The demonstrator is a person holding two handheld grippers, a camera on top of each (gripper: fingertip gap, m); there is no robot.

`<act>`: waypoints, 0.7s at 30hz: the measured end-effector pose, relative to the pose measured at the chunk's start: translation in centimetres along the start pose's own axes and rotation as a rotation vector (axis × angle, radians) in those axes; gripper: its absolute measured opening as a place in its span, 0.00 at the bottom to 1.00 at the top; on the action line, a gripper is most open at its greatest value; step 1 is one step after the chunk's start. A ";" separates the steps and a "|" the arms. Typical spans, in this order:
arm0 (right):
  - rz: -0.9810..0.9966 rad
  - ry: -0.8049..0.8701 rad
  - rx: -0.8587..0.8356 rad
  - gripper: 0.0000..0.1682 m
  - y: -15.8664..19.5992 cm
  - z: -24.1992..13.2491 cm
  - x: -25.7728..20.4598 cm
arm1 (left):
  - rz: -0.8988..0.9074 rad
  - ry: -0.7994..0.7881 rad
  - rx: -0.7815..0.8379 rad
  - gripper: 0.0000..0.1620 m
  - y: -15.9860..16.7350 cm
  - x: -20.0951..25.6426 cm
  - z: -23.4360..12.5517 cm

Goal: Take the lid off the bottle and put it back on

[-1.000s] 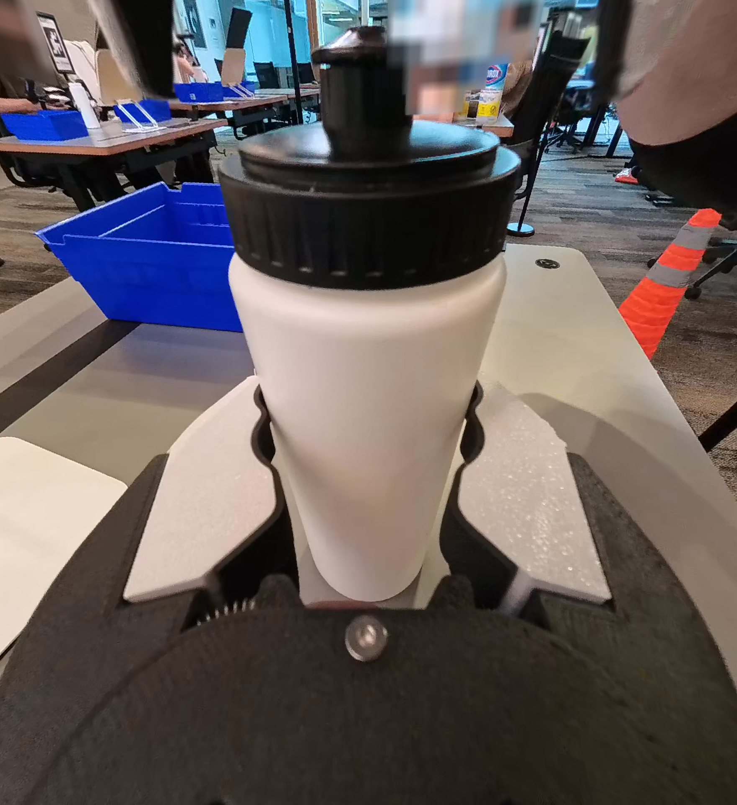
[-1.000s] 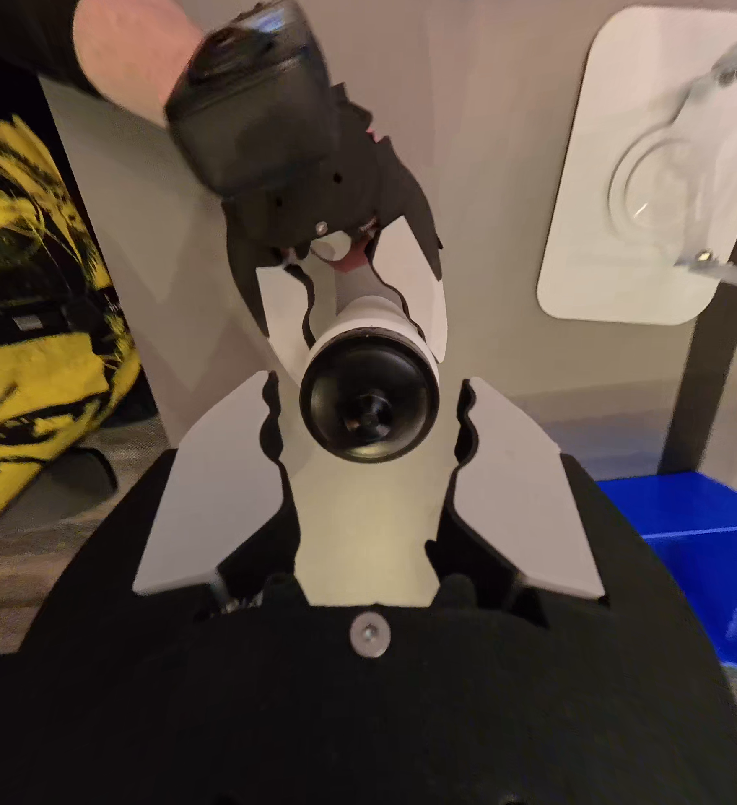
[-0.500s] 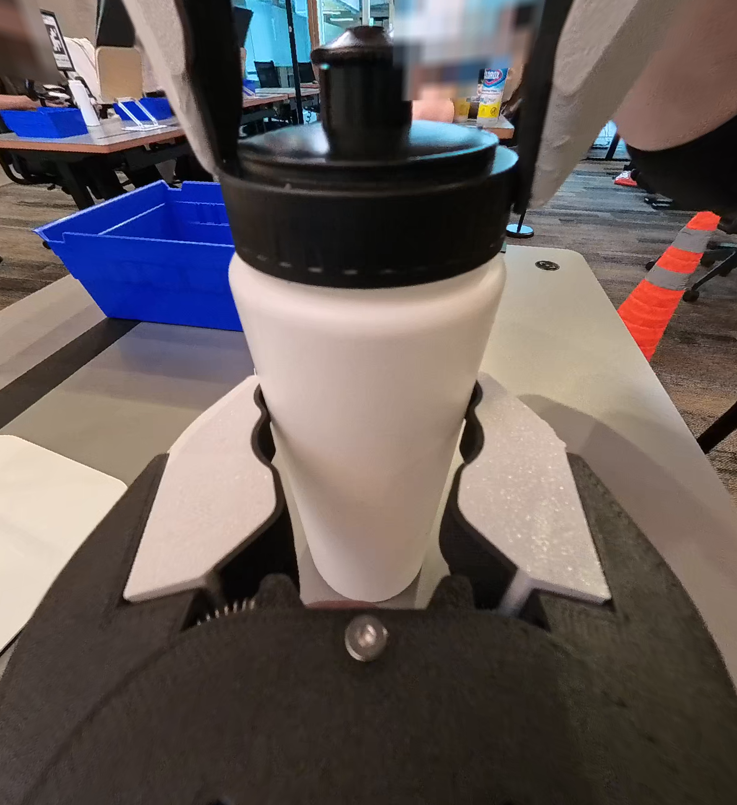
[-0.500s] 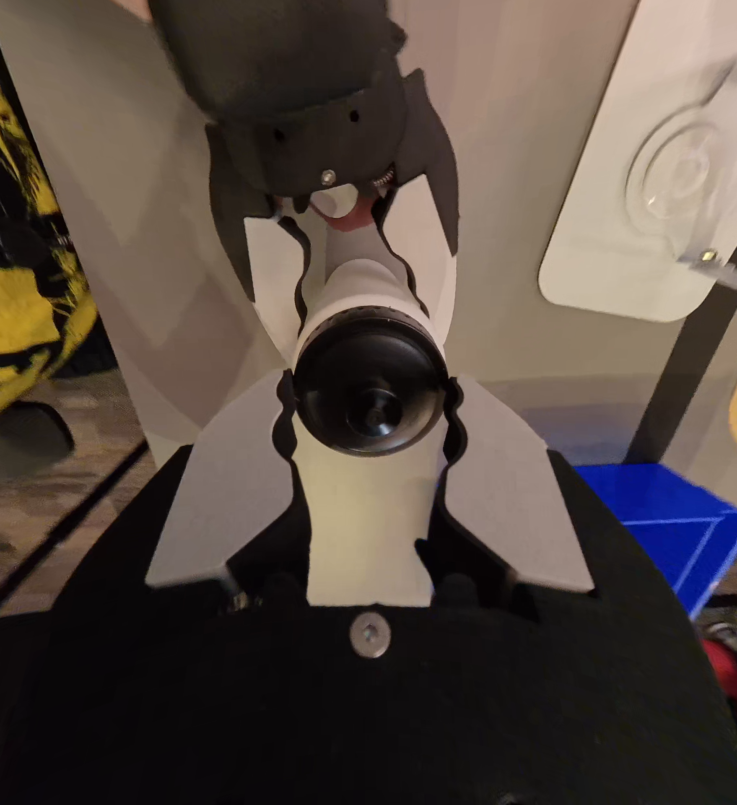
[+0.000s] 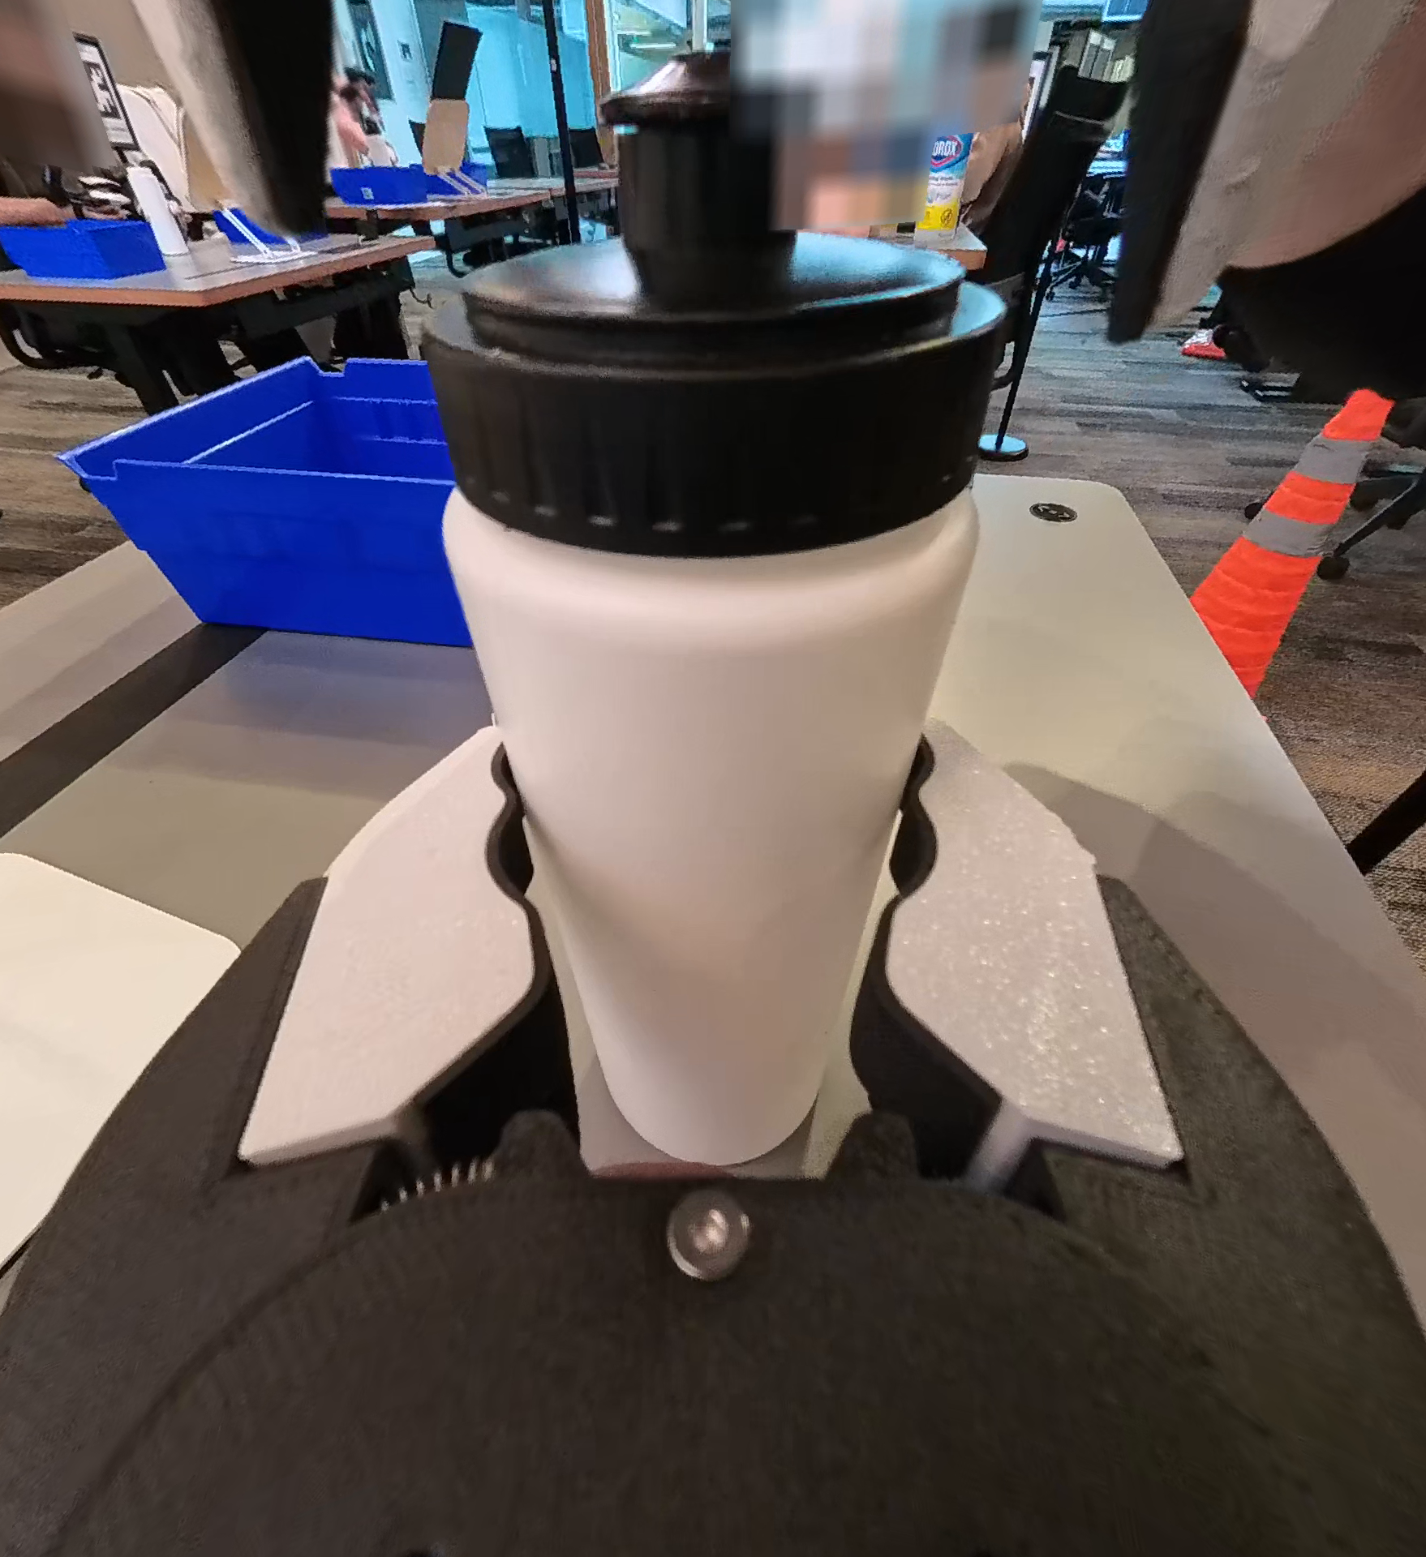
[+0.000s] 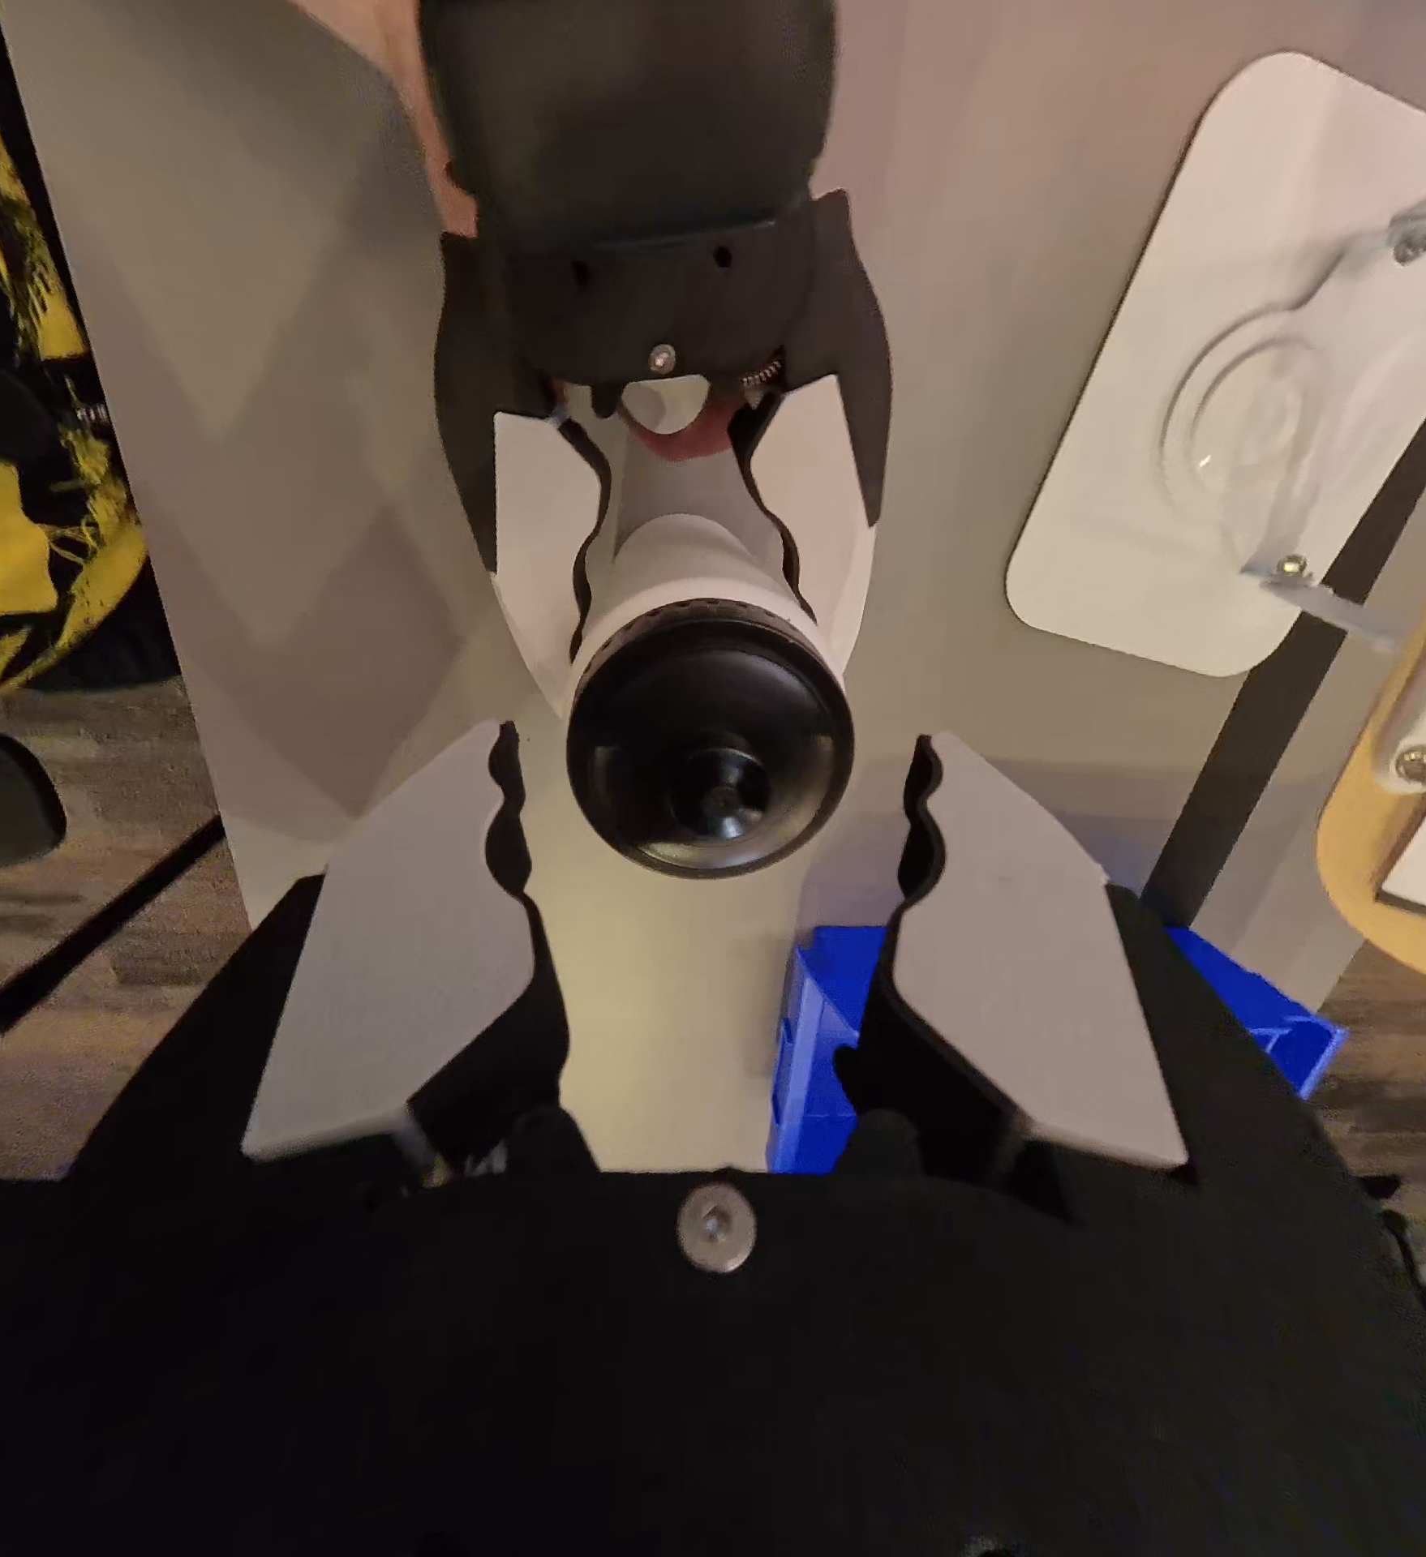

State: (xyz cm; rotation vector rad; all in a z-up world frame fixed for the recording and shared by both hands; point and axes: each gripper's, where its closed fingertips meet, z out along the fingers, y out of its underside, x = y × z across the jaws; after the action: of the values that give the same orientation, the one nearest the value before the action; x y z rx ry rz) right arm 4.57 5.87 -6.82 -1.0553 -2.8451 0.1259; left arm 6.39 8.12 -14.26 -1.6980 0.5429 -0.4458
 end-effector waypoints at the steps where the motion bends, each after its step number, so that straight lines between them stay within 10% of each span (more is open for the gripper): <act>1: -0.019 -0.016 -0.016 0.51 0.2 0.2 -0.2 | 0.000 0.001 0.001 0.52 0.0 0.0 0.0; 14: 0.317 -0.025 -0.081 0.43 1.1 1.2 -0.3 | 0.000 0.005 0.001 0.52 0.0 0.0 0.0; 21: 0.099 -0.021 -0.049 0.50 0.7 0.9 -0.2 | 0.002 0.003 -0.001 0.52 0.0 0.1 0.0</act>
State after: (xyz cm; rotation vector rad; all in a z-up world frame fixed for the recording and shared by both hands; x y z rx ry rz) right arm 5.00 6.23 -7.83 -1.2113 -2.8286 0.0753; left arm 6.49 8.06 -14.26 -1.6973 0.5475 -0.4468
